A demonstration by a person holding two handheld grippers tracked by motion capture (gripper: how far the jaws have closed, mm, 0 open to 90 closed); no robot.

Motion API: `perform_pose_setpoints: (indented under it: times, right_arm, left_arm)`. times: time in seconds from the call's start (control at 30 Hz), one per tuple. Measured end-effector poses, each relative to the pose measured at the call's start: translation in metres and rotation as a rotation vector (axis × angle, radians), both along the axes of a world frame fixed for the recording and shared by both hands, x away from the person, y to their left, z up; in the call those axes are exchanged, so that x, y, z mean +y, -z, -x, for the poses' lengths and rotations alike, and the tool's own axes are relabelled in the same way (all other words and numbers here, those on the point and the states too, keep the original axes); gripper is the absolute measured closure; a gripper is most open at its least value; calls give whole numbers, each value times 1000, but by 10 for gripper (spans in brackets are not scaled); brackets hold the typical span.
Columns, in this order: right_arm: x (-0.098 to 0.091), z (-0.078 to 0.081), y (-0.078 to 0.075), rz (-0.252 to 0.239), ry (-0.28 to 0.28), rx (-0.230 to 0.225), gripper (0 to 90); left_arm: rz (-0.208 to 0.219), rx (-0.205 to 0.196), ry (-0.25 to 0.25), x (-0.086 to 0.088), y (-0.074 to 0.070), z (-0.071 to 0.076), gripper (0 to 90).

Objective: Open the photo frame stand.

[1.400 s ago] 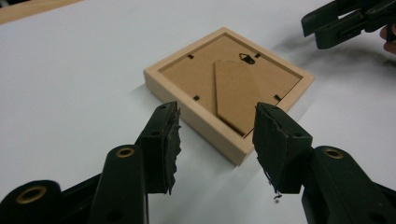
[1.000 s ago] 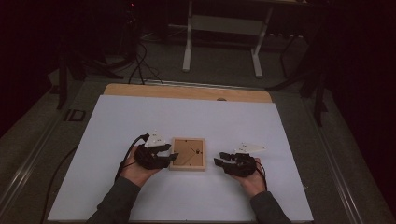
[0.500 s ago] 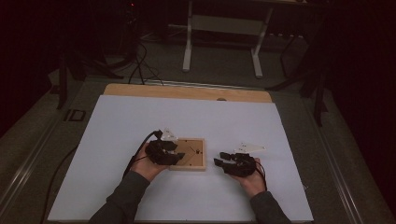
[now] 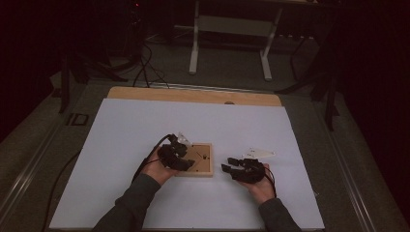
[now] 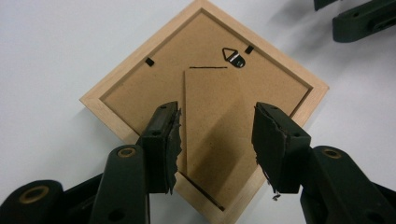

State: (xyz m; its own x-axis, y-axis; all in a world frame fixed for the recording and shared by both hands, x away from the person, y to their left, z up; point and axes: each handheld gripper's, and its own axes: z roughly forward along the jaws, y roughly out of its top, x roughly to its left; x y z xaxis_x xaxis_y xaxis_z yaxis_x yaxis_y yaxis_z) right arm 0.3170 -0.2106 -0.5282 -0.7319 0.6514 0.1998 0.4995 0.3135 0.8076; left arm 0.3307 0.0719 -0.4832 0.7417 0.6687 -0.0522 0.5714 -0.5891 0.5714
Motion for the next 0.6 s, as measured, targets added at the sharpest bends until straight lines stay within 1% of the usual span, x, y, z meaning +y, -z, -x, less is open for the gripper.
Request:
perform_pose_setpoints:
  times: [0.2,0.33,0.6]
  right_arm:
    - [0,0,0,0,-1,0,553]
    - [0,0,1,-1,-2,1,552]
    - [1,0,1,0,-4,4,551]
  left_arm:
    - [-31,21,7,-3,3,-3,502]
    - [-37,23,16,-6,4,-3,492]
    - [-68,25,22,-10,7,-3,478]
